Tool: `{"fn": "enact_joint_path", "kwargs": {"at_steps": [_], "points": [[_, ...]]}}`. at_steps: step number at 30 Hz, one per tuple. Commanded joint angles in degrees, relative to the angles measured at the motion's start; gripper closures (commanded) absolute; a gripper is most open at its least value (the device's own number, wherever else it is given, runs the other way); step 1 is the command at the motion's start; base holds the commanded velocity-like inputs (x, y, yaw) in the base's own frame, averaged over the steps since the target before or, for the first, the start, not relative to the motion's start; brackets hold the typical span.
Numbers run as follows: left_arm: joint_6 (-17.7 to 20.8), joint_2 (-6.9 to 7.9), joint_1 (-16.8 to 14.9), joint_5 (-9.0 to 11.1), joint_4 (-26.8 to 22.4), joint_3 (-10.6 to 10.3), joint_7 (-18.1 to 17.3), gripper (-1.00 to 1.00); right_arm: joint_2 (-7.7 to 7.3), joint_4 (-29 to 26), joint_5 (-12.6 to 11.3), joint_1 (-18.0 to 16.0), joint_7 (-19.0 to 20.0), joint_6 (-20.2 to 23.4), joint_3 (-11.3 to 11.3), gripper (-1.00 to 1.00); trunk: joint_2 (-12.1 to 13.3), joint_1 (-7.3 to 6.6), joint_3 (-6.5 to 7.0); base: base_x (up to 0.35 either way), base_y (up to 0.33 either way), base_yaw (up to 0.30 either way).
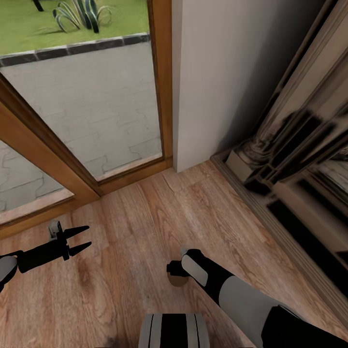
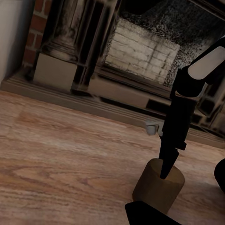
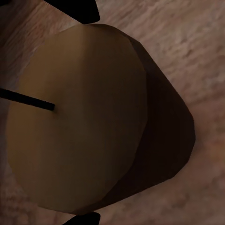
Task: Place each of the two pumpkins and all three candles from the living room inside a cabinet in the living room (use any cabinet), then make sure every cabinet is closed, and position the cauldron so it is next to a table in the living room.
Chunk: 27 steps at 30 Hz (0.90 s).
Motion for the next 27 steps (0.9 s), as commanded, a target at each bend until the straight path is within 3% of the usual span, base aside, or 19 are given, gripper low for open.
{"fn": "enact_joint_path", "kwargs": {"at_steps": [1, 10, 11, 27], "points": [[0.19, 0.06, -0.04, 0.14, 0.05, -0.17, -0.22, -1.0, 0.0, 0.02, 0.26, -0.04, -0.54, 0.32, 0.29, -1.0, -0.01, 0.0, -0.04, 0.0, 0.0, 0.0], [0.21, 0.06, -0.04, 0.14, 0.1, -0.17, -0.22, -1.0, 0.0, 0.02, 0.26, -0.04, -0.54, 0.26, 0.29, -1.0, -0.01, 0.0, -0.04, 0.0, 0.0, 0.0], [0.2, 0.06, -0.04, 0.14, 0.09, -0.17, -0.22, -1.0, 0.0, 0.02, 0.26, -0.04, -0.54, 0.25, 0.29, 1.0, -0.01, 0.0, -0.04, 0.0, 0.0, 0.0], [0.19, 0.06, -0.04, 0.14, 0.42, -0.17, -0.22, -1.0, 0.0, 0.02, 0.26, -0.04, -0.54, 0.16, 0.29, 1.0, -0.01, 0.0, -0.04, 0.0, 0.0, 0.0]]}}
